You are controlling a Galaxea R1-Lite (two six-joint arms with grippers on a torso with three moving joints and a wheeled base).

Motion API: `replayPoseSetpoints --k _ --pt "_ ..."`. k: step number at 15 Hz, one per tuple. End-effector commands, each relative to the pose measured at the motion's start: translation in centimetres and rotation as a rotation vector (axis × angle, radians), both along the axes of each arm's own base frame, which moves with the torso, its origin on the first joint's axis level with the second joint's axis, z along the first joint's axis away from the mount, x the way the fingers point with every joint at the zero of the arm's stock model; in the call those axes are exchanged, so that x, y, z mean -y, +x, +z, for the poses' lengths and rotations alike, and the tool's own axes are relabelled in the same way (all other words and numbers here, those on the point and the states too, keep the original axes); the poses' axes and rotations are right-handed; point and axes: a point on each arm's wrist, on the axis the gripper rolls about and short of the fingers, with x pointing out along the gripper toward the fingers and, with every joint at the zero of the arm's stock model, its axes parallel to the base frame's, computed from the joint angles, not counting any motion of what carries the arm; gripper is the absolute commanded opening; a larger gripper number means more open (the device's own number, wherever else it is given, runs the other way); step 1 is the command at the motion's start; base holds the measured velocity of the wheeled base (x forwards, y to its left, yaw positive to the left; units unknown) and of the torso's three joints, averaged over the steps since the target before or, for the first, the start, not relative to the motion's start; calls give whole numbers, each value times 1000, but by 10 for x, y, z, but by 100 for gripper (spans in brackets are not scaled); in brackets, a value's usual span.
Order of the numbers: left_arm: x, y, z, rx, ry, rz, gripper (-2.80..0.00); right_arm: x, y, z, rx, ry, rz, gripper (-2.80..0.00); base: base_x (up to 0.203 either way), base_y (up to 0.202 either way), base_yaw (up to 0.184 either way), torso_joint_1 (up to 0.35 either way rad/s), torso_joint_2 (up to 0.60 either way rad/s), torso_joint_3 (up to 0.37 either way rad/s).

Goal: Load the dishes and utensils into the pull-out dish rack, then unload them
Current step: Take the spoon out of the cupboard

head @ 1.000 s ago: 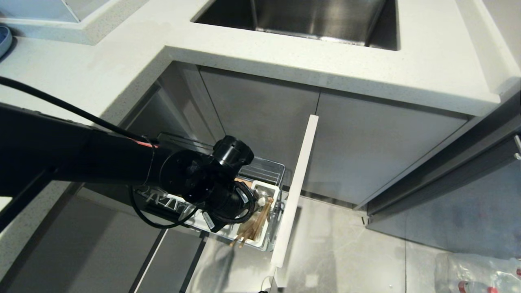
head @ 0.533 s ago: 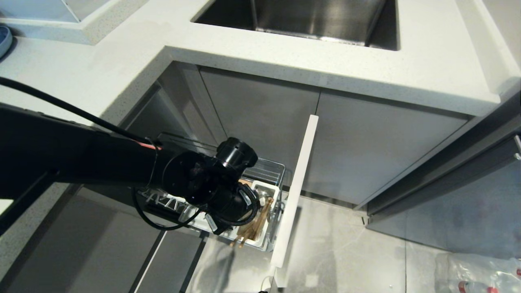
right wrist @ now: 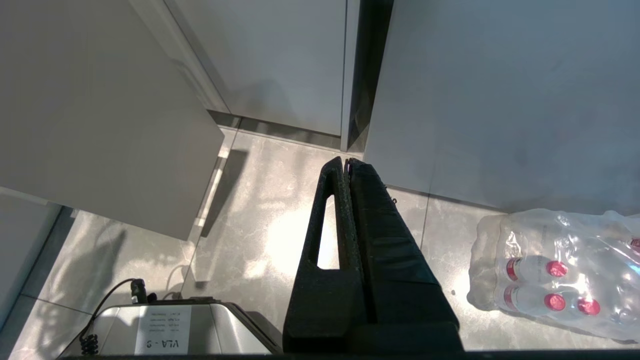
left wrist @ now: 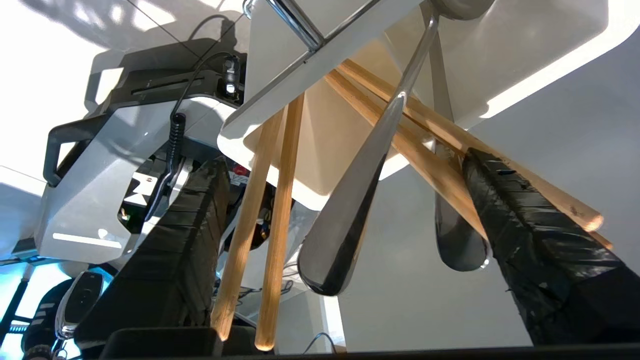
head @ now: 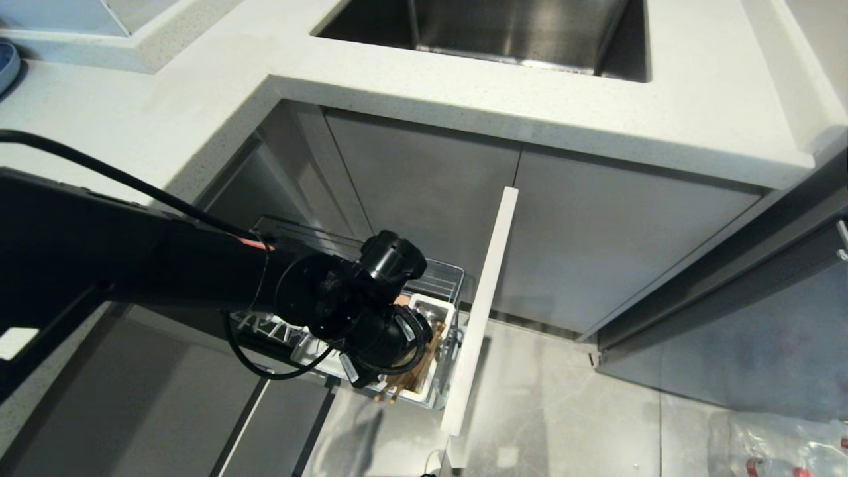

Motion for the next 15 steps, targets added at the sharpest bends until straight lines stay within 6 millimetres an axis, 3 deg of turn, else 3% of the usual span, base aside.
replayPoseSetpoints --k 1,10,11,15 --pt "0 0 -2 -7 3 6 0 0 0 0 -2 0 0 -280 0 0 0 0 0 0" --pt "2 3 -9 -16 12 7 0 0 0 0 -2 0 0 -280 0 0 0 0 0 0" --pt "2 4 -8 -15 11 7 -280 0 0 0 -2 0 0 -280 0 0 0 0 0 0" --pt "2 3 -9 -16 12 7 -280 0 0 0 -2 0 0 -280 0 0 0 0 0 0"
